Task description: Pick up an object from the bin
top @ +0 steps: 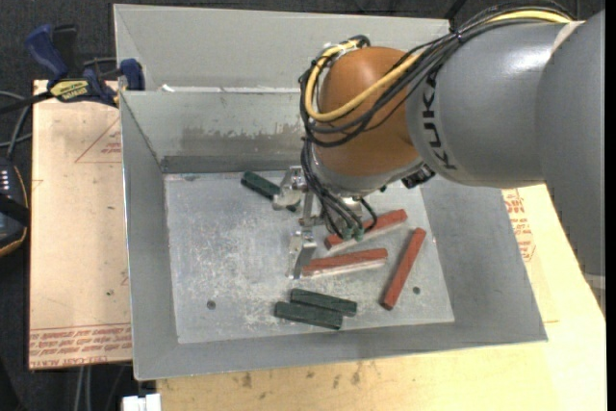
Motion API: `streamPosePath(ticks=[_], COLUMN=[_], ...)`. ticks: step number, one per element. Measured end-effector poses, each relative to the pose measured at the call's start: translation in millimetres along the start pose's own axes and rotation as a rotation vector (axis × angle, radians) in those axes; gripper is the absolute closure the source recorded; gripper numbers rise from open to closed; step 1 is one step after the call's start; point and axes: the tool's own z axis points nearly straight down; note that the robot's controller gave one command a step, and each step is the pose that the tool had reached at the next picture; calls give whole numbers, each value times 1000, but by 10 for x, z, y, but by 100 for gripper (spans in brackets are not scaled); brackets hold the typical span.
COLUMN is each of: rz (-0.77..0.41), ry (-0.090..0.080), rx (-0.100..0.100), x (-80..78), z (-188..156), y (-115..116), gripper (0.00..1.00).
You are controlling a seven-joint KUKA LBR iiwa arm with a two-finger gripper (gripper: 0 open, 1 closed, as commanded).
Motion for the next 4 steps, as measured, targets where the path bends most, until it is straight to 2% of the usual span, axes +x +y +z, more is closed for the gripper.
streamPosePath(ticks=[1,2,3,4], rz=[110,198,-100,-100], ry=[11,7,-17,-16], rx=[2,2,-6,-6], x=[328,421,284,284], z=[260,445,682,682], y=[-175,-200,-529,-529], gripper=[0,0,100,100])
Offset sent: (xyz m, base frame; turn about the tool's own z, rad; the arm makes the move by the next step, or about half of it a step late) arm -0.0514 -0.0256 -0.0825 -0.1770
